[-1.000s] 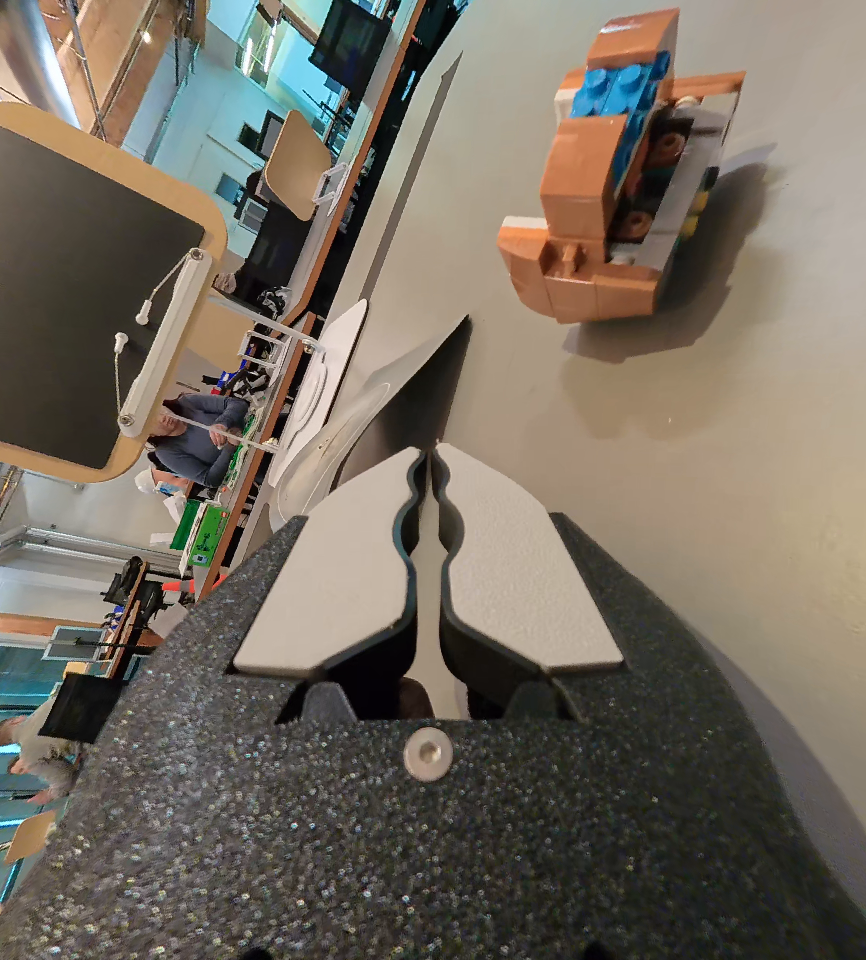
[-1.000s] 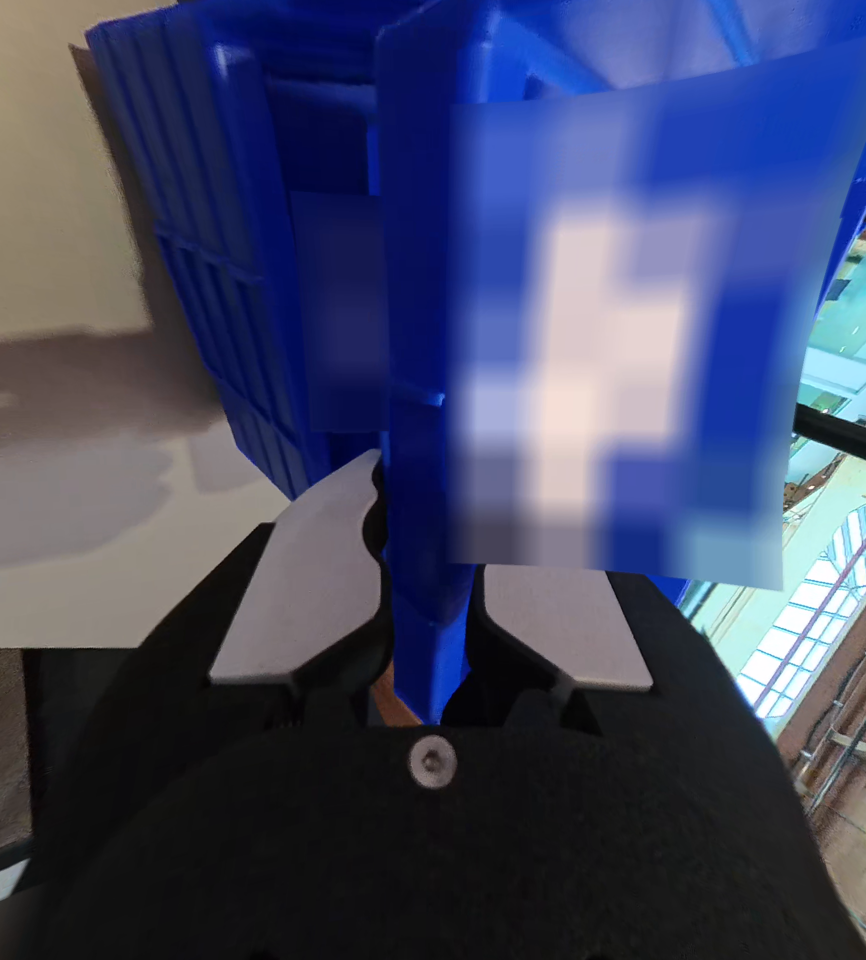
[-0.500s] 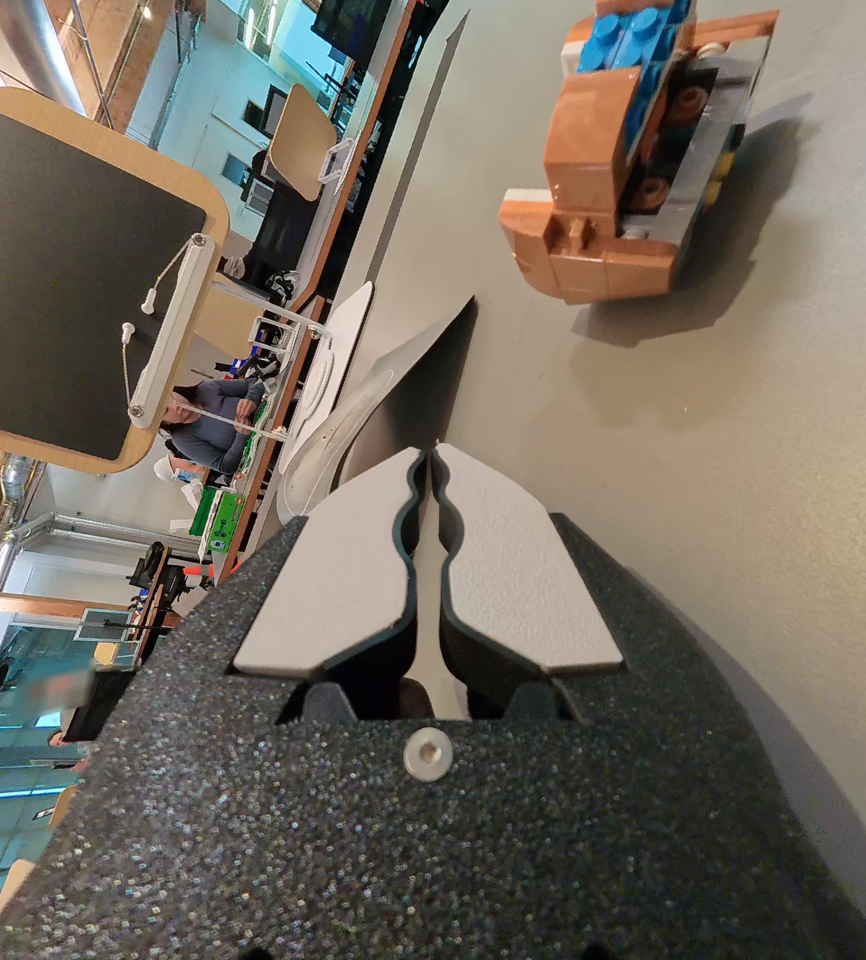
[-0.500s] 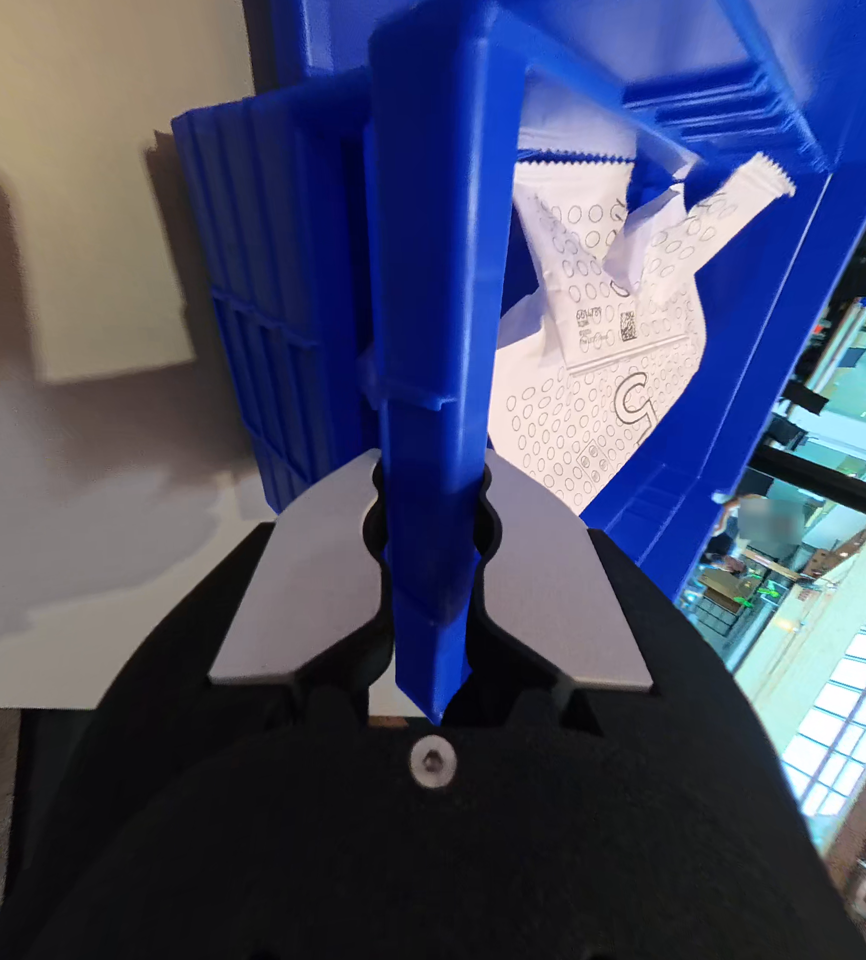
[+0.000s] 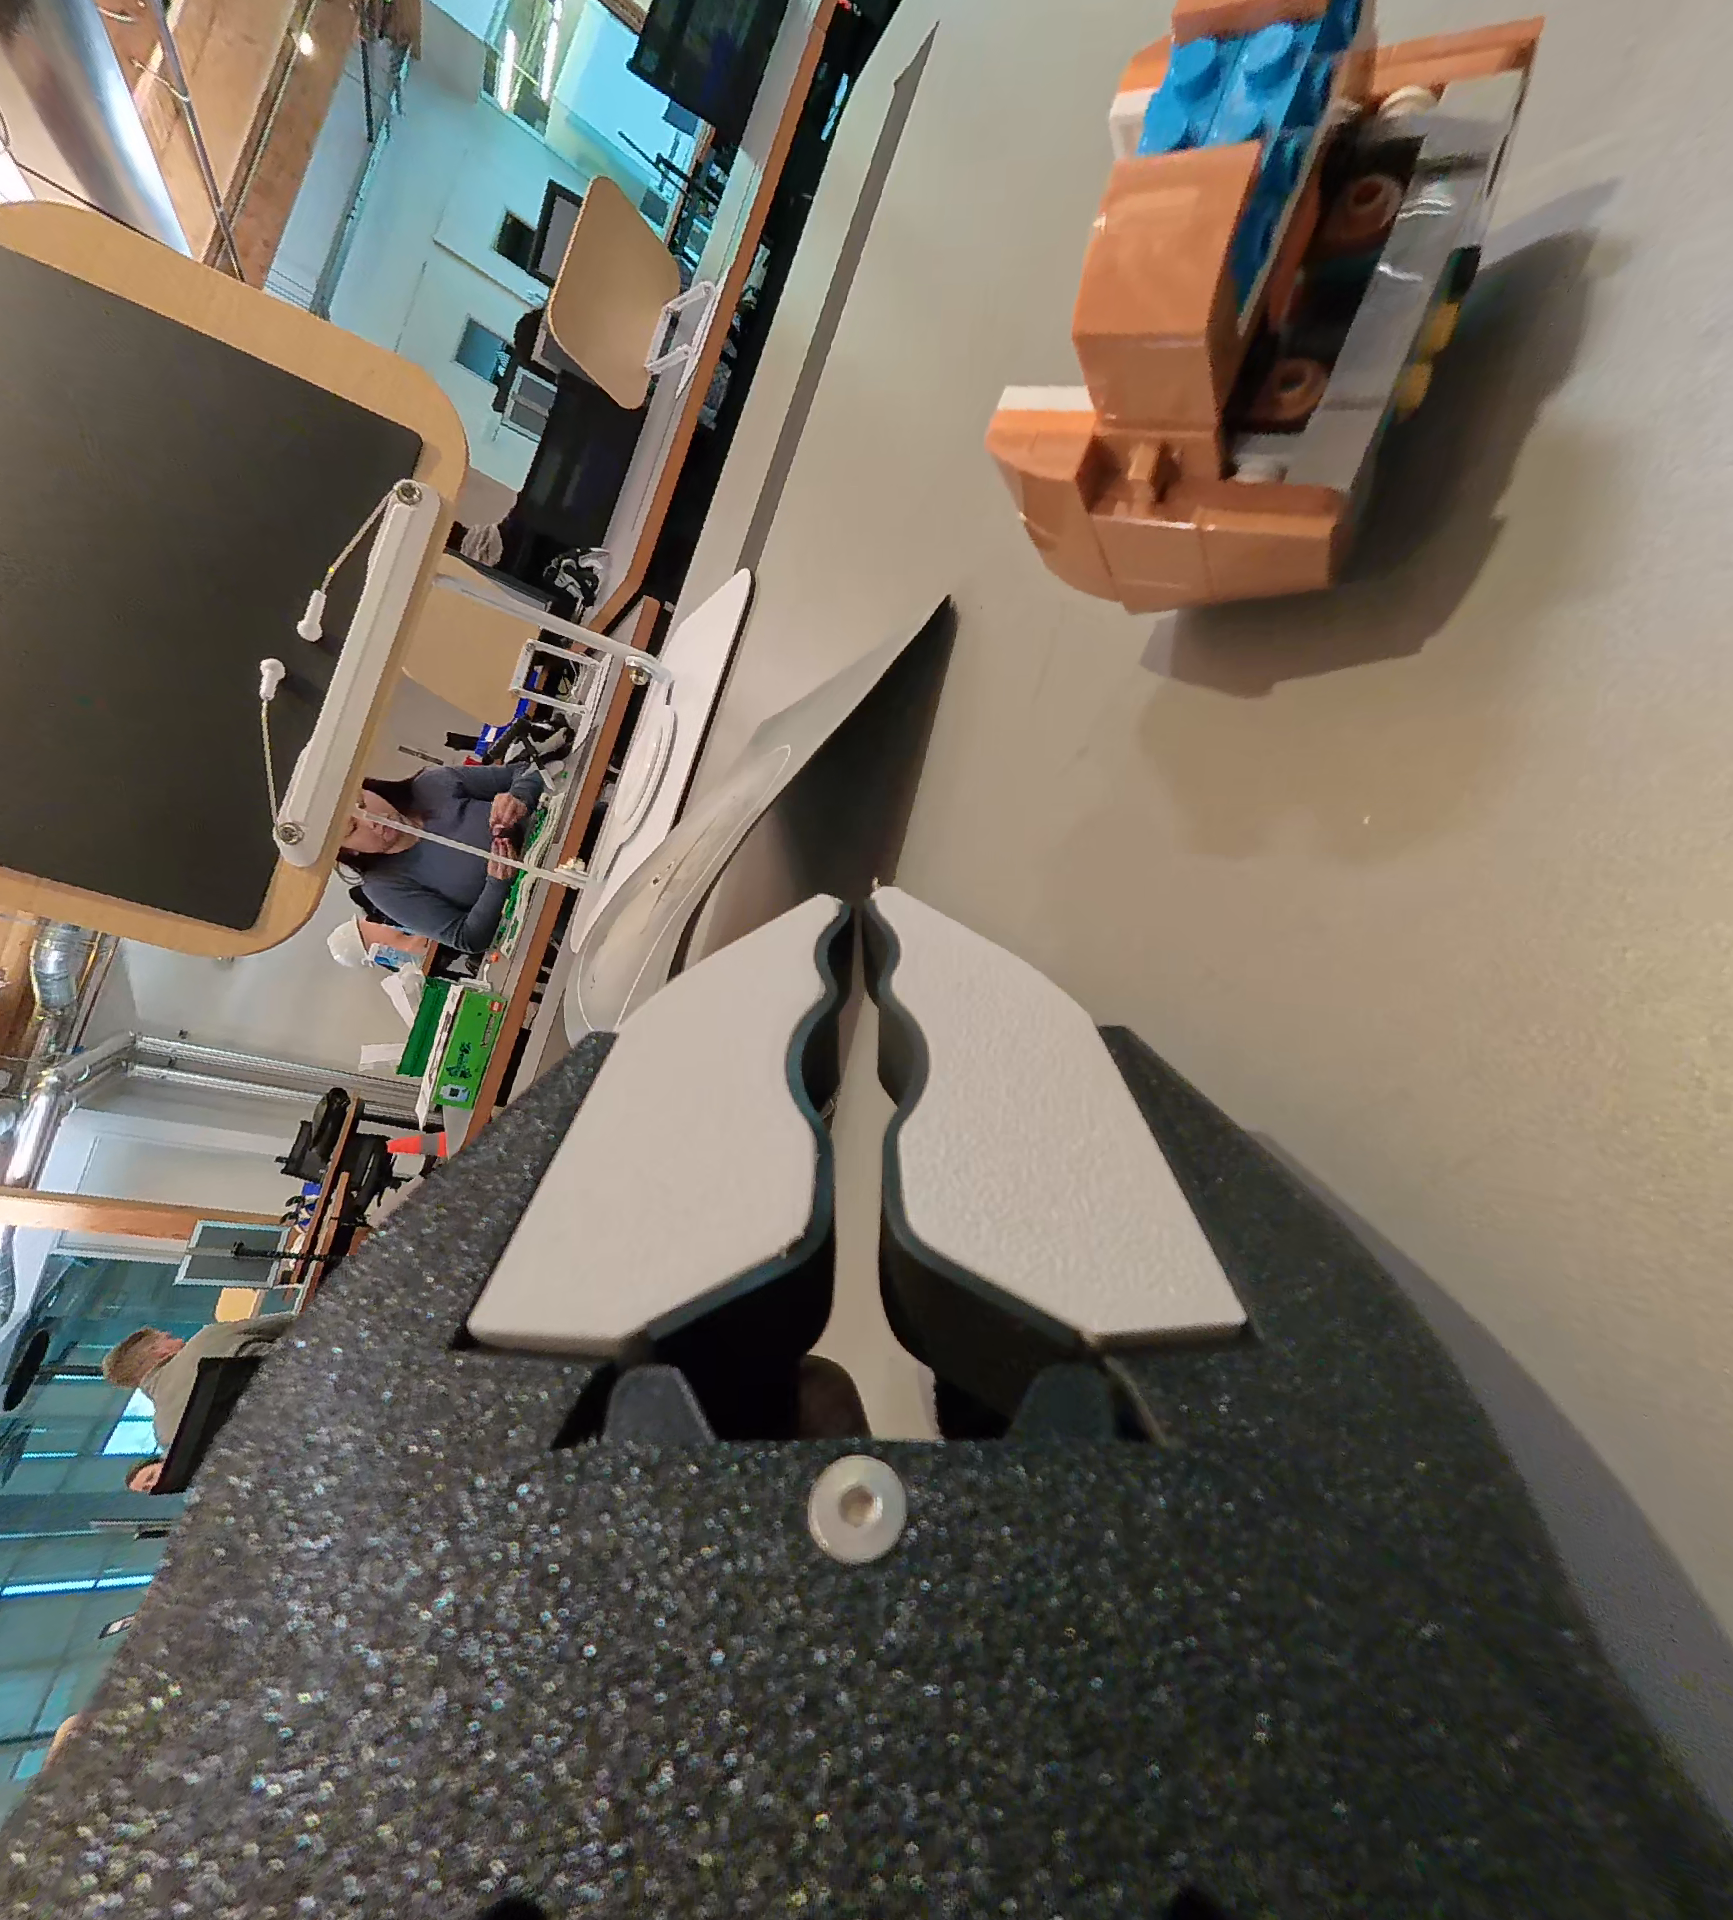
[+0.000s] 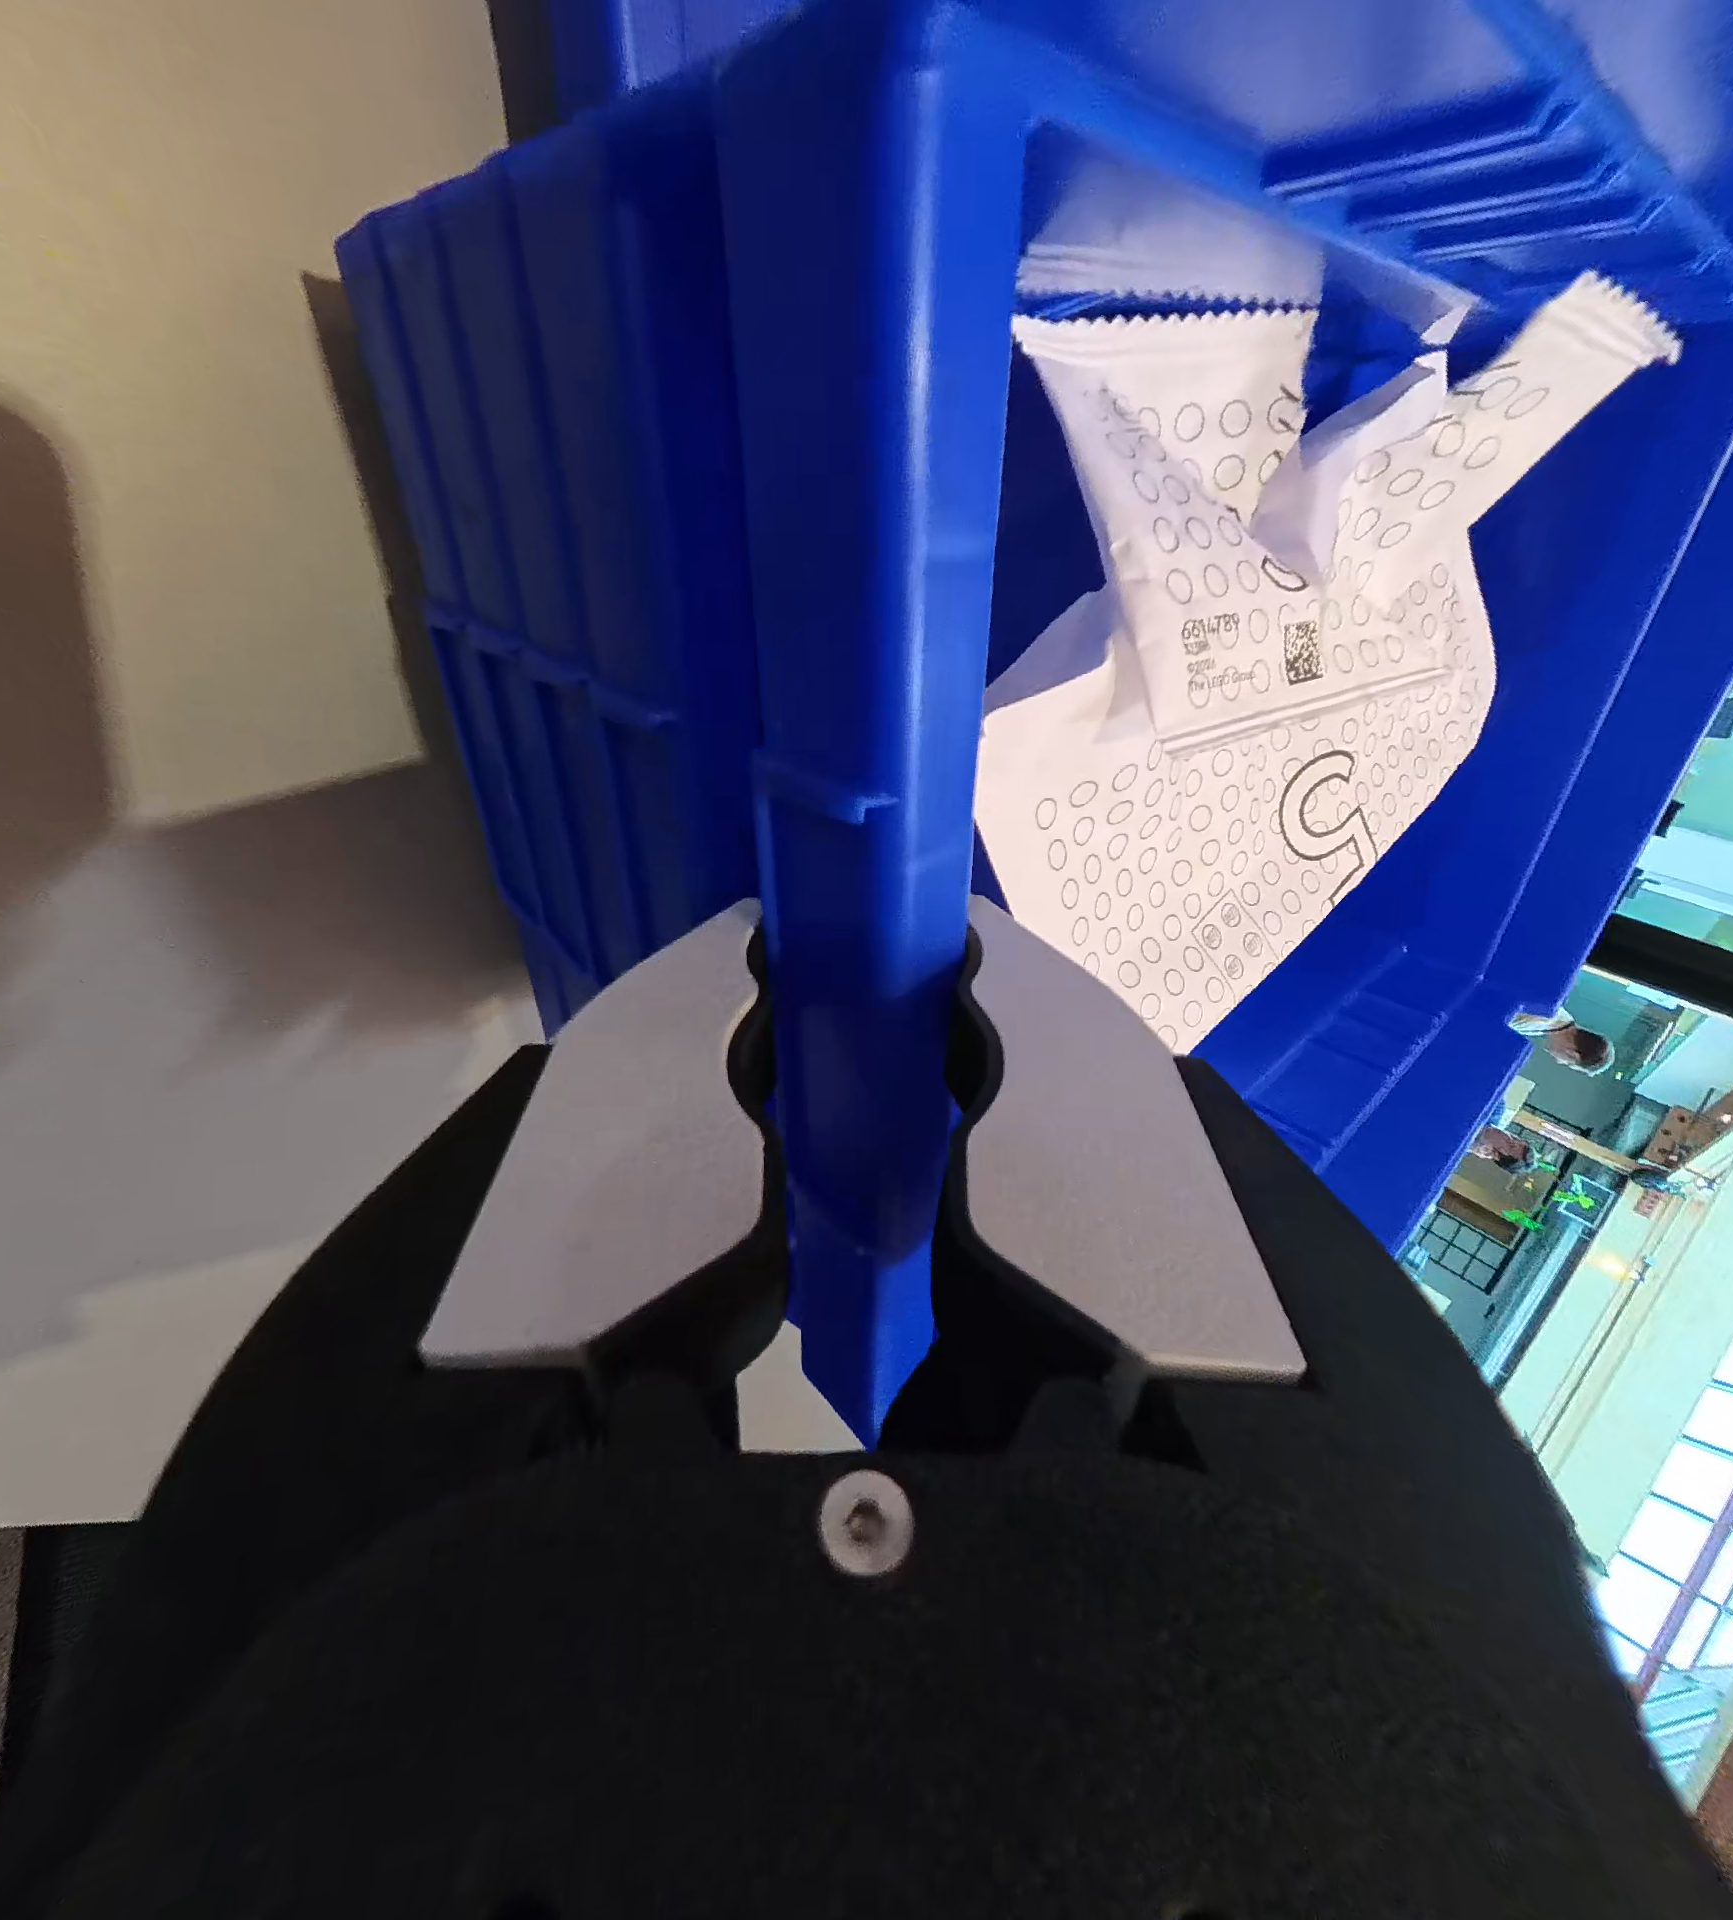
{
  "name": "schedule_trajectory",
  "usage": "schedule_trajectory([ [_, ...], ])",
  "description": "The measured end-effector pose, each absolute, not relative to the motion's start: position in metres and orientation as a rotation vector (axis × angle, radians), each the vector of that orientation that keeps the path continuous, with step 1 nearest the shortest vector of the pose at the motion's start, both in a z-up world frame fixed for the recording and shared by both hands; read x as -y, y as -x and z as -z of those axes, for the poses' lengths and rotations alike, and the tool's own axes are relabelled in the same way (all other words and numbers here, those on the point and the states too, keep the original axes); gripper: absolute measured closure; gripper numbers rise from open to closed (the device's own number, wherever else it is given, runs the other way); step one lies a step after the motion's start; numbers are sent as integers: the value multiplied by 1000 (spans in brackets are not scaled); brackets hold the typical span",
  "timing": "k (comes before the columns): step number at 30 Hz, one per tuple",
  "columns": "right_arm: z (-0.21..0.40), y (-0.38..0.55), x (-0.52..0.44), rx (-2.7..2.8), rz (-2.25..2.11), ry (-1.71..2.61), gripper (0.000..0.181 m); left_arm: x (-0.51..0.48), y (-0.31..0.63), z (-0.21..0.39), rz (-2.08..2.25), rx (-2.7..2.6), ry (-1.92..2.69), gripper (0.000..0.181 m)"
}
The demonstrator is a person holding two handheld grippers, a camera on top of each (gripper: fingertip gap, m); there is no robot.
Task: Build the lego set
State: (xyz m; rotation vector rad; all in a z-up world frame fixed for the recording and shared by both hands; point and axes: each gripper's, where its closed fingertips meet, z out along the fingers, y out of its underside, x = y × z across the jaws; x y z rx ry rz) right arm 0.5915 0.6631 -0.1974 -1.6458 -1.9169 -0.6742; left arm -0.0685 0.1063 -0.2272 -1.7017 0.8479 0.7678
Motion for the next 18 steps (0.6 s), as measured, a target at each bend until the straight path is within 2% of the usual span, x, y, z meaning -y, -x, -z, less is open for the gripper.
schedule_trajectory([
  [5, 197, -593, -664, 1910, 743, 1650, 152, -106, 68, 227, -772, -857, 1699, 180],
  [11, 176, -586, -654, 1778, 733, 1593, 124, -105, 67, 228, -770, -861, 1697, 180],
  [18, 126, -557, -617, 1668, 651, 1447, 124, -106, 67, 228, -747, -857, 1703, 180],
])
